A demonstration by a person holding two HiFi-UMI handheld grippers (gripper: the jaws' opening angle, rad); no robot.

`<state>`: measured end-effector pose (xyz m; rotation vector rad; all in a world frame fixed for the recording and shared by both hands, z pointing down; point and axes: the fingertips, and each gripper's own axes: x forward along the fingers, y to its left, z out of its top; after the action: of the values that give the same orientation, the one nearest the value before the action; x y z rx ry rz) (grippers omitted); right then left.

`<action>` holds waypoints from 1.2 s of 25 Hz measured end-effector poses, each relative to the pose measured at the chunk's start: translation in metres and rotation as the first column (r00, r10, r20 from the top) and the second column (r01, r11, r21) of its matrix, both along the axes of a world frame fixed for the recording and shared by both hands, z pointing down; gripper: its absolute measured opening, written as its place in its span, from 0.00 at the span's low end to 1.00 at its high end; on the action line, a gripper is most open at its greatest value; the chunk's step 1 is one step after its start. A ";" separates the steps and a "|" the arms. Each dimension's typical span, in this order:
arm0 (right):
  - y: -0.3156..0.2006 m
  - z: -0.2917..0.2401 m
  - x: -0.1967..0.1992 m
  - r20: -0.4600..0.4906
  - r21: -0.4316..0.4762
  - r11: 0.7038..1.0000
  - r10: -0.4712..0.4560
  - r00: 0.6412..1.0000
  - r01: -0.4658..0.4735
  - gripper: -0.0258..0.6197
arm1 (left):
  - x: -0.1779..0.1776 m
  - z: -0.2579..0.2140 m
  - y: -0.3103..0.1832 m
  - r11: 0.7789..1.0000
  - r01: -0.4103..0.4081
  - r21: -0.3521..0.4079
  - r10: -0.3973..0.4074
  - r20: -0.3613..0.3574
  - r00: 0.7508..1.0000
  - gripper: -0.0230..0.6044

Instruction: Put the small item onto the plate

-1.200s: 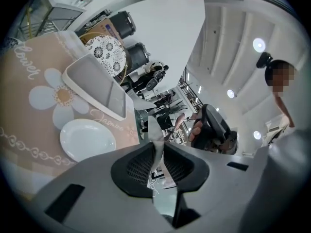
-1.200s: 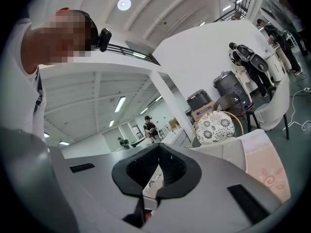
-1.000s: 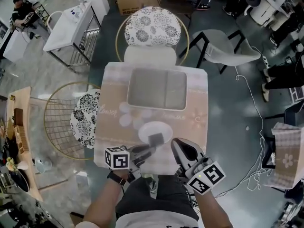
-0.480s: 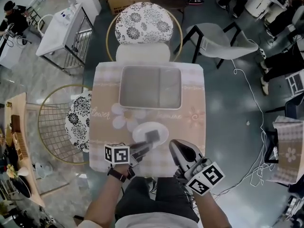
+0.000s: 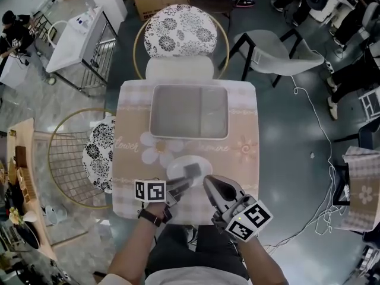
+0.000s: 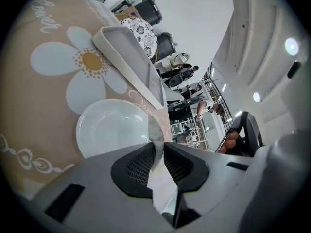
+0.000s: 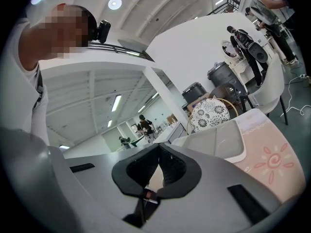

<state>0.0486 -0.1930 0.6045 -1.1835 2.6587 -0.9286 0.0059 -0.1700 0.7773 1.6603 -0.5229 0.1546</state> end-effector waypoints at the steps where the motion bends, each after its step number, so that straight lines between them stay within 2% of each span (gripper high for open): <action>1: -0.002 0.004 -0.002 -0.002 -0.004 1.000 -0.003 1.000 0.003 0.06 | 0.000 0.002 0.000 1.000 -0.001 -0.003 0.001 0.004 1.000 0.14; 9: -0.007 0.018 -0.002 -0.001 -0.026 1.000 0.006 1.000 -0.006 0.06 | -0.003 0.018 -0.004 0.998 0.032 -0.054 -0.031 0.016 0.999 0.16; 13: -0.004 0.021 -0.001 -0.002 -0.034 0.999 0.007 1.000 -0.007 0.06 | -0.004 0.017 -0.006 0.997 0.041 -0.067 -0.041 0.006 0.999 0.25; 21: 0.004 0.020 -0.010 -0.005 -0.052 0.998 -0.021 1.000 0.021 0.06 | -0.025 0.021 -0.005 0.987 0.138 -0.082 -0.130 0.095 0.987 0.34; 27: 0.012 0.005 -0.013 -0.016 -0.057 0.998 -0.039 0.999 0.038 0.06 | -0.026 0.018 -0.006 0.992 0.117 -0.044 -0.106 0.205 0.973 0.45; 30: 0.017 0.000 -0.011 -0.026 -0.067 0.997 -0.039 0.999 0.037 0.06 | -0.027 0.008 -0.005 0.994 0.108 -0.012 -0.102 0.245 0.964 0.46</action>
<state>0.0376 -0.1764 0.6041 -1.1712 2.7011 -1.0212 -0.0213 -0.1747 0.7854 1.5933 -0.7904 0.2885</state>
